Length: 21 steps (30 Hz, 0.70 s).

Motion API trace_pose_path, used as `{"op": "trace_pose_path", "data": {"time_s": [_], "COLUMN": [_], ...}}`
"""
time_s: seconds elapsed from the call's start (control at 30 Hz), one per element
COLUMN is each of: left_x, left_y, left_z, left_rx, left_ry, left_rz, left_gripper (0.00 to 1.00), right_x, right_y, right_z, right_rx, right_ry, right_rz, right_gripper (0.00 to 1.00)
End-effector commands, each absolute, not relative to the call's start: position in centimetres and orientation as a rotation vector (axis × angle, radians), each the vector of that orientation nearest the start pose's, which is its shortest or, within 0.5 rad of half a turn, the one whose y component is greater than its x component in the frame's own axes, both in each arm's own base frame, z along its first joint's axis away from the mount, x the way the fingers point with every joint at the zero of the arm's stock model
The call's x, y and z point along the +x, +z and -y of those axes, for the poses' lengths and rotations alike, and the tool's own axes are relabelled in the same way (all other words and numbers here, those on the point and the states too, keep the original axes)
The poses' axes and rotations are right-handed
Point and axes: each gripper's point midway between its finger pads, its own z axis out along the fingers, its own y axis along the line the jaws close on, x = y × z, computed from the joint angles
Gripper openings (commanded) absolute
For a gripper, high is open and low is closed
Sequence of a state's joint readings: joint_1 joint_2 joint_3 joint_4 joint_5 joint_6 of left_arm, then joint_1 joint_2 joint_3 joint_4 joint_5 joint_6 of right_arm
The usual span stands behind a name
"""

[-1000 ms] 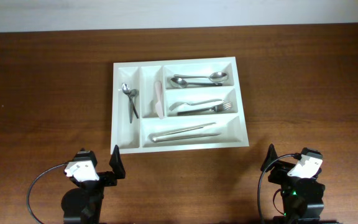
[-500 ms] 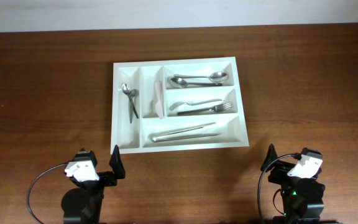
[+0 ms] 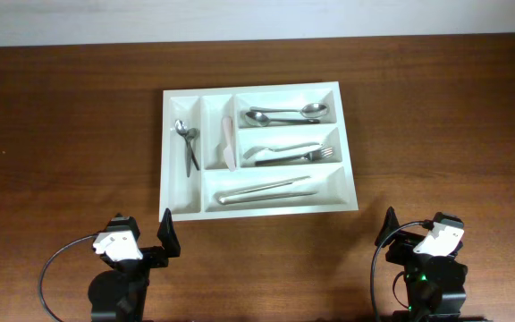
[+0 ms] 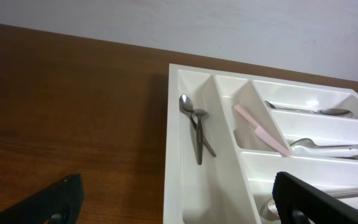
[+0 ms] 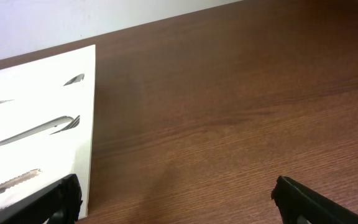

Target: Pack container

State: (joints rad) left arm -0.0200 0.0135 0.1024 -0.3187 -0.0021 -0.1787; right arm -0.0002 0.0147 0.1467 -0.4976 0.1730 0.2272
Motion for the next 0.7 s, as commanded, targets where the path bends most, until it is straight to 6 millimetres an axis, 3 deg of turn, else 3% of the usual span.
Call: {"op": "trace_pose_path", "data": {"time_s": [0.0, 0.67], "left_x": [23.38, 23.38], "left_y": [14.22, 14.22], "left_z": [0.6, 0.6], "left_rx": [-0.129, -0.129], "left_ry": [-0.144, -0.144], "left_rz": [-1.795, -1.795], "left_gripper": [0.99, 0.99], "right_x": [21.83, 21.83], "right_y": [12.04, 12.04], "right_z": [2.89, 2.9], "right_rx": [0.321, 0.321], "right_ry": [-0.017, -0.018], "right_rz": [-1.901, -1.901], "right_gripper": [0.99, 0.99]}}
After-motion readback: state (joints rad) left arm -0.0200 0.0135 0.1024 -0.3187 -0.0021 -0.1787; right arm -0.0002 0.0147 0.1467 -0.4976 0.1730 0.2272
